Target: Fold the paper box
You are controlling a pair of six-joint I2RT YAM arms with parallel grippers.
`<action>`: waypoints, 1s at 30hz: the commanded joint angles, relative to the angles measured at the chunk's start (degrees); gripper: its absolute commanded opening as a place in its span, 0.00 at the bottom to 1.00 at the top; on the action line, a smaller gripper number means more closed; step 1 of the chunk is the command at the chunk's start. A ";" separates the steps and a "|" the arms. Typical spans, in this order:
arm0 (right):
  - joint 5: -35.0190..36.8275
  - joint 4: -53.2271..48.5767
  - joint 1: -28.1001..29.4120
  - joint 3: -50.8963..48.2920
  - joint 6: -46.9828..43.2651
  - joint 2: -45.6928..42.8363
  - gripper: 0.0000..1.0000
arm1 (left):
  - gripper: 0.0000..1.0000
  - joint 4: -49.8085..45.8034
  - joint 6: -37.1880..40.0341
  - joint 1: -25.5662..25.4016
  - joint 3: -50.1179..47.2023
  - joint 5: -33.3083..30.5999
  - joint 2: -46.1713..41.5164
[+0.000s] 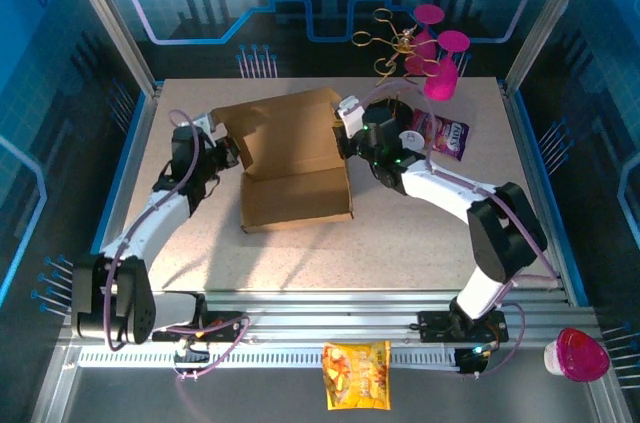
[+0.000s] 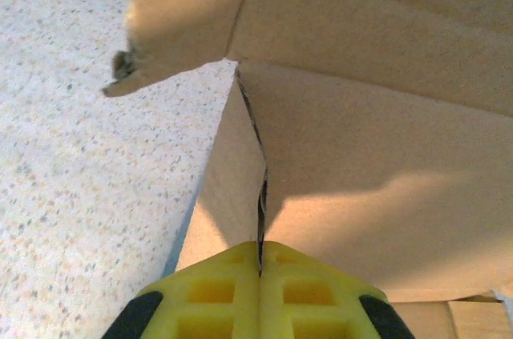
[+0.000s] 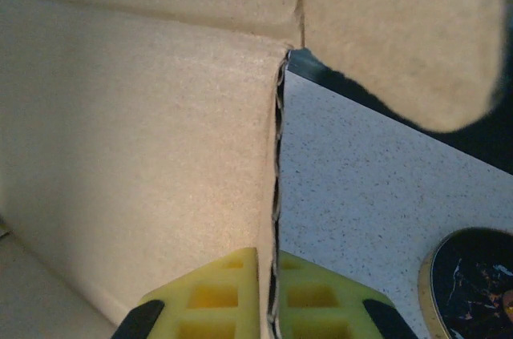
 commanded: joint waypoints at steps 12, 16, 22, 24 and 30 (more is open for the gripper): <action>8.33 20.03 2.84 1.31 8.44 9.64 0.00 | 0.00 10.81 -4.88 -2.00 -2.81 -2.53 -3.52; 8.26 22.83 1.95 0.65 10.71 12.31 0.00 | 0.00 11.65 -4.11 -2.00 -5.77 -2.22 -3.81; 9.23 28.27 1.81 -4.45 15.23 13.38 0.04 | 0.00 16.43 -5.46 -2.65 -15.62 -3.58 -9.66; 9.19 29.43 1.94 -5.68 16.02 13.53 0.05 | 0.00 17.13 -5.47 -3.48 -17.85 -4.45 -12.03; 9.81 30.74 2.50 -8.10 17.42 13.06 0.07 | 0.00 17.16 -5.99 -7.37 -22.18 -8.21 -16.34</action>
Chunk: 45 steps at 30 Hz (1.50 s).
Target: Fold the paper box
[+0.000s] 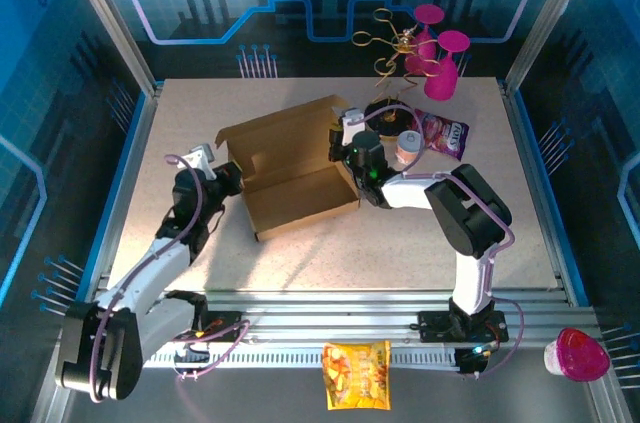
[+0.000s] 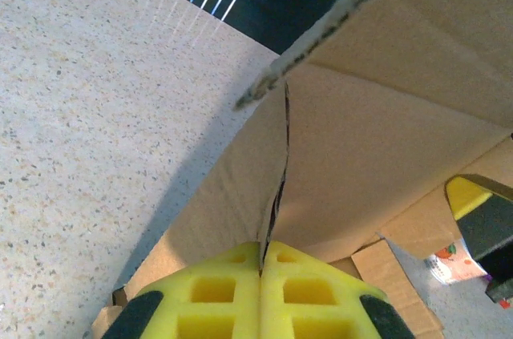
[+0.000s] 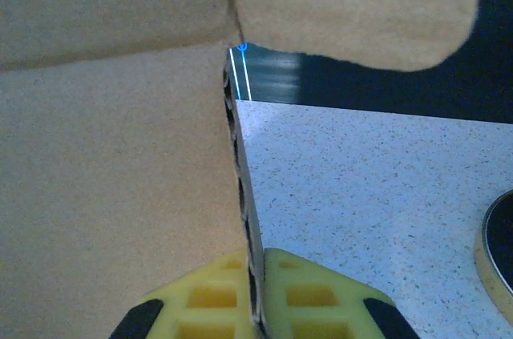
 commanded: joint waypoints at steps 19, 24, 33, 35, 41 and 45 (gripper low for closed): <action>2.40 -4.58 1.51 -12.80 10.53 -12.97 0.58 | 0.00 -7.17 1.59 -11.21 -7.54 -12.77 -10.68; 1.51 -11.53 1.55 -14.56 12.23 -20.30 0.68 | 0.00 -7.85 2.53 -13.08 -7.11 -15.64 -10.38; -3.49 -31.25 -2.71 -14.85 9.58 -37.35 0.74 | 0.00 -7.10 2.95 -13.76 -6.80 -16.18 -8.79; -3.93 -37.21 -4.63 -12.91 9.64 -39.66 0.74 | 0.00 -6.86 3.01 -13.98 -6.83 -16.30 -8.84; -4.54 -53.43 -10.04 0.59 10.81 -38.35 0.69 | 0.00 -6.56 3.98 -13.98 -6.87 -15.76 -10.52; -4.13 -61.92 -10.52 10.45 13.25 -34.41 0.69 | 0.00 -6.50 5.77 -13.97 -6.46 -14.67 -12.58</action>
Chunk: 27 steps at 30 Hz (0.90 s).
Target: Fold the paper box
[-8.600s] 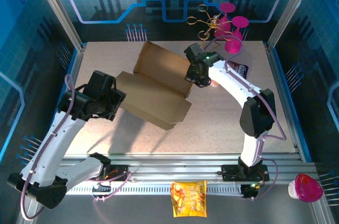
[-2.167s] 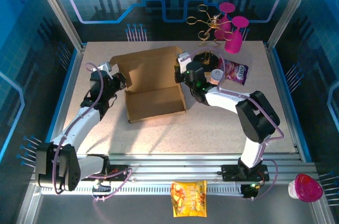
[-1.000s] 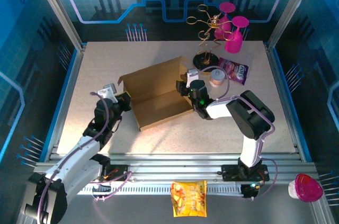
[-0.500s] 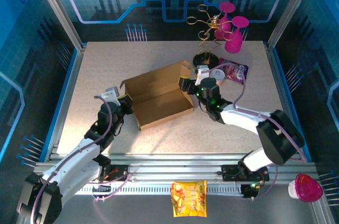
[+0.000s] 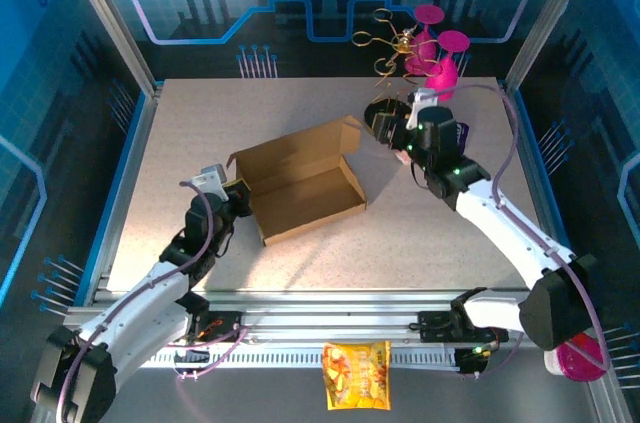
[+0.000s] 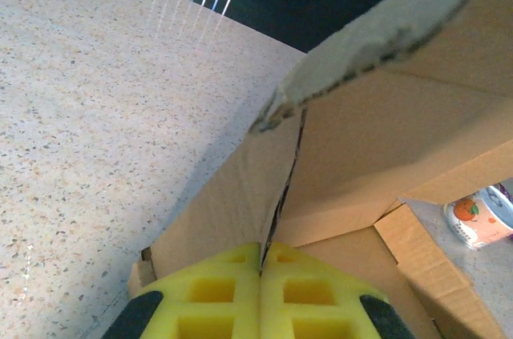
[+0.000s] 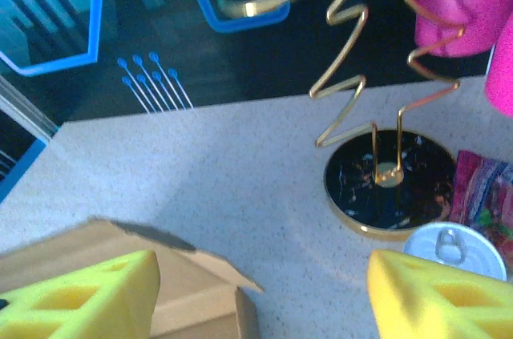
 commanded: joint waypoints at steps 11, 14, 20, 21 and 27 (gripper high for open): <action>-9.43 -22.78 -0.50 25.66 12.96 16.78 0.73 | 0.00 -2.06 4.77 -0.58 -2.76 3.53 -7.41; -10.47 -26.28 0.57 29.96 16.00 20.79 0.74 | 0.00 -0.64 4.61 -0.58 -3.41 3.22 -6.99; -11.64 -28.80 2.04 35.11 19.68 27.53 0.75 | 0.00 0.59 4.69 -0.58 -3.17 3.63 -5.04; -12.08 -29.44 2.24 36.07 20.06 28.68 0.75 | 0.00 0.64 4.68 -0.58 -3.01 3.61 -4.75; -14.49 -31.37 2.90 38.27 21.52 32.28 0.75 | 0.00 0.72 5.03 -0.58 -1.90 3.42 -3.16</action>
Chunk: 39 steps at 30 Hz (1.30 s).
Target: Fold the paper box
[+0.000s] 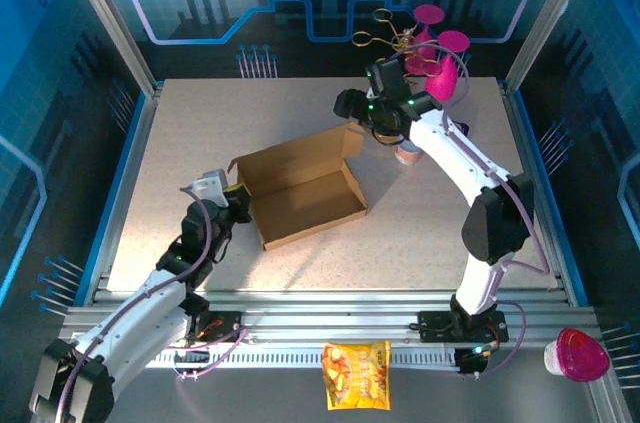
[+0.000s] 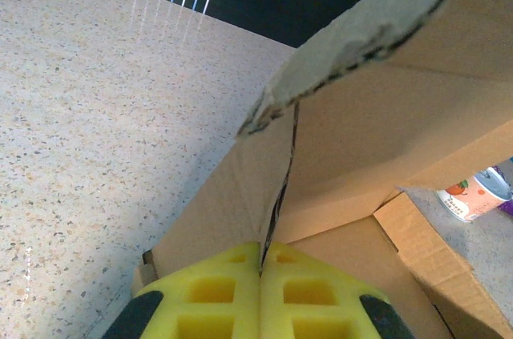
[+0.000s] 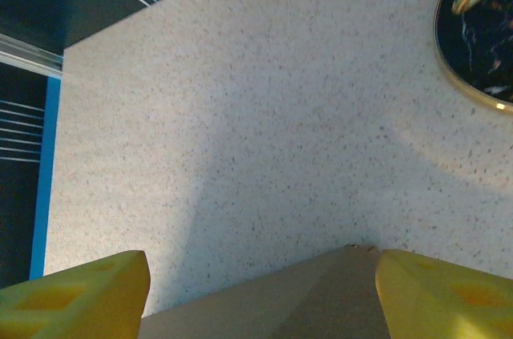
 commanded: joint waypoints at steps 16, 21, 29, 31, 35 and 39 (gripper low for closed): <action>-7.65 -14.48 0.16 -0.27 6.16 -0.83 0.75 | 0.00 1.43 -0.65 -0.49 2.64 0.29 3.86; -13.34 -16.55 -1.37 0.22 9.92 0.19 0.76 | 0.00 1.30 -1.30 -0.45 3.06 0.42 4.21; -19.38 -15.22 -1.31 -0.45 17.30 0.96 0.75 | 0.00 2.04 -2.83 -0.78 3.04 0.87 5.12; -19.86 -15.02 -1.22 -0.63 17.90 1.09 0.74 | 0.00 2.16 -3.15 -0.87 3.14 0.97 5.41; -19.86 -14.76 -1.06 -1.18 17.92 1.21 0.70 | 0.00 1.99 -4.22 -1.30 3.22 1.11 6.10; -19.90 -14.67 -0.96 -2.58 16.64 1.06 0.64 | 0.00 0.72 -5.57 -1.88 3.41 1.21 6.29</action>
